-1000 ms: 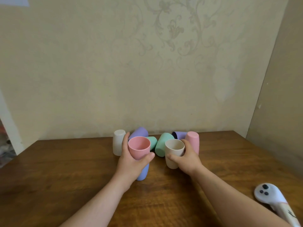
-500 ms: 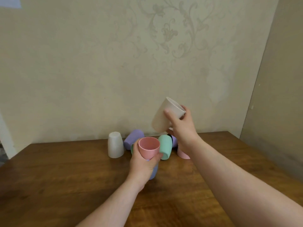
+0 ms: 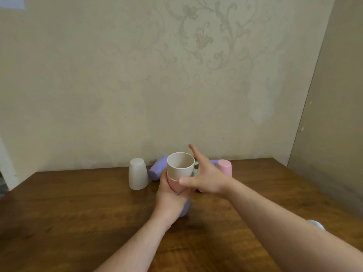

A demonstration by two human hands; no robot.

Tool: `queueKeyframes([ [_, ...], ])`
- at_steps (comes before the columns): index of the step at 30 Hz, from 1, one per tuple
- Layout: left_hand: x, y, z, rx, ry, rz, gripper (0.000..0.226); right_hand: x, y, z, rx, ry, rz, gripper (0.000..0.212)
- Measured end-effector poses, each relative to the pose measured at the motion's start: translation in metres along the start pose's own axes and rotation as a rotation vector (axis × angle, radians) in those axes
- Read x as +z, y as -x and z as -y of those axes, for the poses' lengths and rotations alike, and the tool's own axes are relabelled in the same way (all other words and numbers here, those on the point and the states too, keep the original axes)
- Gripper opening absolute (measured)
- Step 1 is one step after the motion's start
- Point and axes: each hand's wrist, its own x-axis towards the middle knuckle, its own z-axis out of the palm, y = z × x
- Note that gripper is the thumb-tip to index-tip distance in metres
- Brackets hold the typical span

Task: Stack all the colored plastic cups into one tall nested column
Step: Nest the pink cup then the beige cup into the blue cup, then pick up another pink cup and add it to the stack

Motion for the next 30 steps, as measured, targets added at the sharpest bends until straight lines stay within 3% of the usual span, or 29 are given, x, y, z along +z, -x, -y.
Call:
queueKeyframes([
  [2,-0.001,0.000,0.003,-0.003,-0.011,0.001,0.071,-0.023,-0.009,-0.001,-0.014,-0.069,-0.090,0.102],
  [4,-0.002,-0.001,0.009,0.009,-0.025,-0.012,0.072,-0.048,-0.020,-0.005,-0.014,-0.154,-0.301,0.061],
  [6,-0.001,-0.002,0.010,0.011,-0.024,-0.013,0.074,-0.065,-0.029,-0.026,0.065,-0.008,-0.446,0.045],
  [9,-0.001,-0.003,0.013,0.020,-0.011,-0.007,0.075,-0.063,-0.039,-0.071,0.385,0.462,-0.213,0.071],
  [11,-0.001,-0.003,0.014,0.029,-0.006,-0.007,0.076,-0.053,-0.033,-0.094,0.448,0.539,-0.068,0.087],
  [15,0.001,-0.004,0.015,0.051,-0.003,-0.021,0.078,-0.046,-0.024,-0.104,0.334,0.516,-0.178,0.077],
  [20,0.000,-0.003,0.011,0.074,-0.009,-0.011,0.084,-0.044,-0.012,-0.092,0.341,0.512,-0.382,0.031],
  [27,-0.001,-0.002,0.008,0.031,-0.011,-0.007,0.082,-0.059,0.022,-0.090,0.453,0.243,-0.404,0.048],
  [30,-0.001,-0.002,0.008,0.018,-0.014,-0.026,0.089,-0.057,0.038,-0.095,0.513,0.275,-0.360,0.060],
])
